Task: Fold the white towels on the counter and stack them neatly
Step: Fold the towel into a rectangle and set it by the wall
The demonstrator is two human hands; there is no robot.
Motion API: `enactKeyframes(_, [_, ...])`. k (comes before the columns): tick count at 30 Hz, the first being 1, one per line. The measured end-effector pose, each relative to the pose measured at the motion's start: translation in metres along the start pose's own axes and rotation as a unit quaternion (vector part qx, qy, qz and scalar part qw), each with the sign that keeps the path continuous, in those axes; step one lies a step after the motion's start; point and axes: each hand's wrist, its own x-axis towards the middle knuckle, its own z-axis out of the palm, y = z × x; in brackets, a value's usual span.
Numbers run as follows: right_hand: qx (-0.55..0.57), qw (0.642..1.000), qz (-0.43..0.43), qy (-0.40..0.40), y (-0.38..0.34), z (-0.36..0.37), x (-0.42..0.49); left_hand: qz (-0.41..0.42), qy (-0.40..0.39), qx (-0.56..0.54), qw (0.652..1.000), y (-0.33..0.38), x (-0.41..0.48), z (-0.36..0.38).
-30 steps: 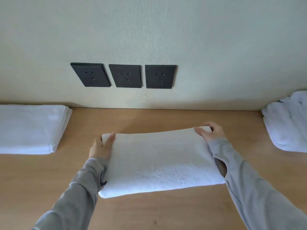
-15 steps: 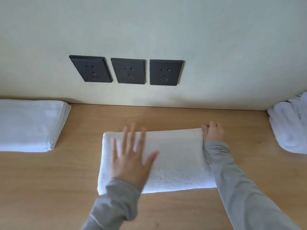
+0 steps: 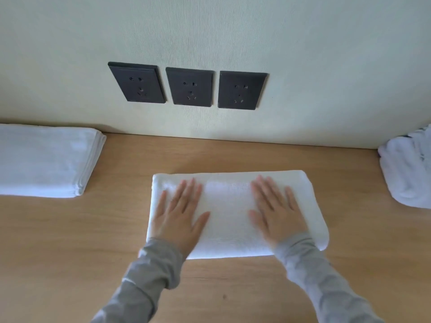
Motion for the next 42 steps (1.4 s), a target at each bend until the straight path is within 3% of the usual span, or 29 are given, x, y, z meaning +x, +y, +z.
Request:
enactKeyframes(3, [0.011,0.997,0.063,-0.044,0.039,0.008,-0.008,-0.029,0.021,-0.006,0.999,-0.019,-0.01,0.002])
enactKeyframes(10, [0.073,0.994,0.08,-0.021,0.04,0.021,-0.004,-0.024,0.021,-0.011,0.999,-0.023,-0.002,0.013])
enactKeyframes(17, [0.058,0.993,0.094,-0.043,0.037,0.011,-0.001,-0.032,0.002,-0.001,0.999,-0.021,-0.005,0.004])
enactKeyframes(20, [0.138,0.986,0.095,0.013,0.026,-0.003,-0.02,-0.04,0.016,-0.034,0.998,-0.017,-0.021,-0.002])
enactKeyframes(23, [0.264,0.938,0.178,0.137,0.01,-0.008,-0.06,-0.098,0.112,-0.181,0.972,-0.003,-0.054,-0.003])
enactKeyframes(25, [0.32,0.885,0.265,0.208,0.001,0.002,-0.088,-0.193,0.18,-0.3,0.917,0.012,-0.079,-0.001])
enactKeyframes(27, [0.393,0.812,0.356,0.244,-0.006,0.016,-0.114,-0.324,0.192,-0.403,0.834,0.028,-0.101,0.005])
enactKeyframes(30, [0.583,0.638,0.477,0.161,-0.018,0.033,-0.134,-0.46,0.114,-0.584,0.659,0.049,-0.114,0.013])
enactKeyframes(32, [0.688,0.512,0.503,0.113,-0.022,0.038,-0.131,-0.459,0.057,-0.713,0.527,0.062,-0.111,0.012])
enactKeyframes(34, [0.764,0.402,0.497,0.088,-0.023,0.034,-0.119,-0.444,0.009,-0.786,0.43,0.069,-0.102,0.011])
enactKeyframes(36, [0.81,0.328,0.479,0.083,-0.021,0.026,-0.104,-0.438,0.019,-0.82,0.368,0.072,-0.09,0.007])
enactKeyframes(39, [0.843,0.244,0.472,0.084,-0.019,0.01,-0.079,-0.444,0.03,-0.835,0.323,0.072,-0.07,0.001])
enactKeyframes(42, [0.834,0.187,0.513,0.077,-0.017,-0.004,-0.061,-0.46,0.038,-0.852,0.249,0.076,-0.059,0.001])
